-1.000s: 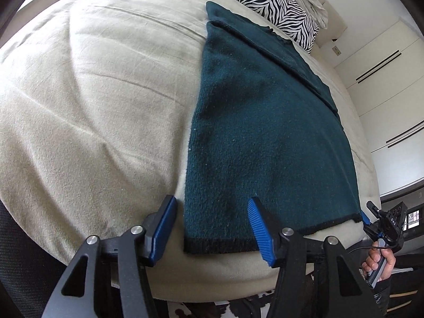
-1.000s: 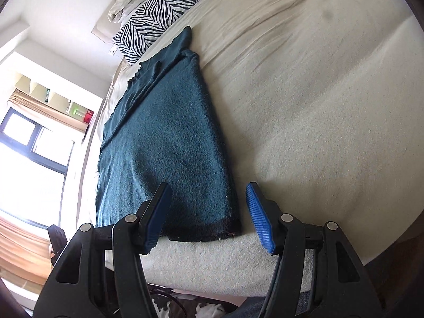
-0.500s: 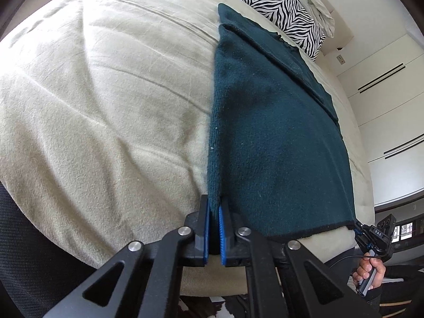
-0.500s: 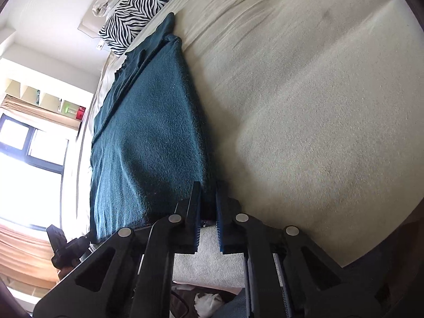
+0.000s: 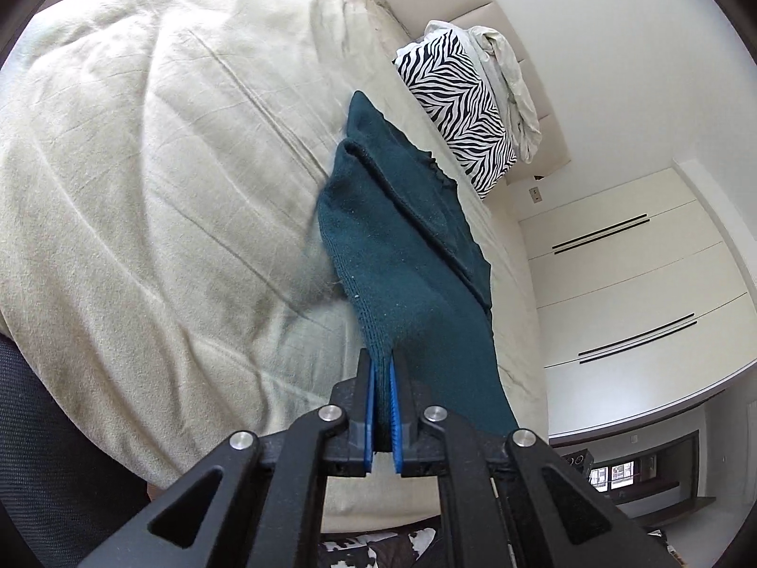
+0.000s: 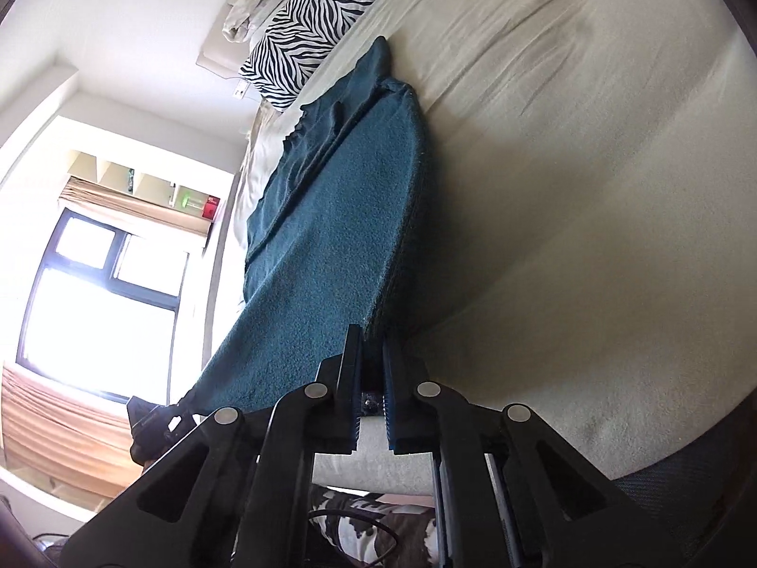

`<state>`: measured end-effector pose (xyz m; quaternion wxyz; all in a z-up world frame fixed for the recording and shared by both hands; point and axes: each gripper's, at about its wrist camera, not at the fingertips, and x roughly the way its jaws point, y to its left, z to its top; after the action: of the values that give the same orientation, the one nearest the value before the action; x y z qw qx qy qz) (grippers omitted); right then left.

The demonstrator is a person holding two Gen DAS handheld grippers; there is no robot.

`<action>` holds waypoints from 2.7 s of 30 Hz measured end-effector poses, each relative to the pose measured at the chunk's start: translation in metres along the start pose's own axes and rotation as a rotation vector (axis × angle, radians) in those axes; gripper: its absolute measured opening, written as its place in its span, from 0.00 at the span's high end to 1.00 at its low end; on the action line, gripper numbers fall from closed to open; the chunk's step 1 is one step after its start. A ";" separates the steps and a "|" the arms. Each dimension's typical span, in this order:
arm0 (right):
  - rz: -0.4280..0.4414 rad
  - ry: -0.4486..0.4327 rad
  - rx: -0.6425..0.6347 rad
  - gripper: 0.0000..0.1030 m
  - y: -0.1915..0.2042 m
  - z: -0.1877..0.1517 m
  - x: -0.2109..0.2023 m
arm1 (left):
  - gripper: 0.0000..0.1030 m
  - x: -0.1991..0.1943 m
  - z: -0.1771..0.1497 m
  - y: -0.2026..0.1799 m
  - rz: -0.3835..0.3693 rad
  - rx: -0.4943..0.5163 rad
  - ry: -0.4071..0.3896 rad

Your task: Fold small clothes

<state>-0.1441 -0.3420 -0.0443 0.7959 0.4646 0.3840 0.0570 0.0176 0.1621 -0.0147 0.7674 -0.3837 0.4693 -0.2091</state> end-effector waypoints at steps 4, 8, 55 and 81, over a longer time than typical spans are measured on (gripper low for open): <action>0.069 -0.057 0.014 0.94 0.011 0.021 -0.004 | 0.94 0.005 0.006 0.001 -0.020 -0.034 0.002; 0.104 -0.124 0.013 0.94 0.028 0.055 -0.008 | 0.94 0.008 0.016 0.006 -0.043 -0.089 -0.005; -0.438 -0.165 -0.294 0.45 0.058 0.240 0.193 | 0.44 0.184 0.188 -0.004 0.286 0.257 -0.167; -0.585 -0.181 -0.347 0.95 0.046 0.184 0.169 | 0.86 0.209 0.157 -0.023 0.455 0.469 -0.143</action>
<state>0.1090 -0.3683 -0.0522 0.8764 0.1960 0.4132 -0.1506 0.2555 0.0670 -0.0721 0.8928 -0.0957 0.4268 -0.1074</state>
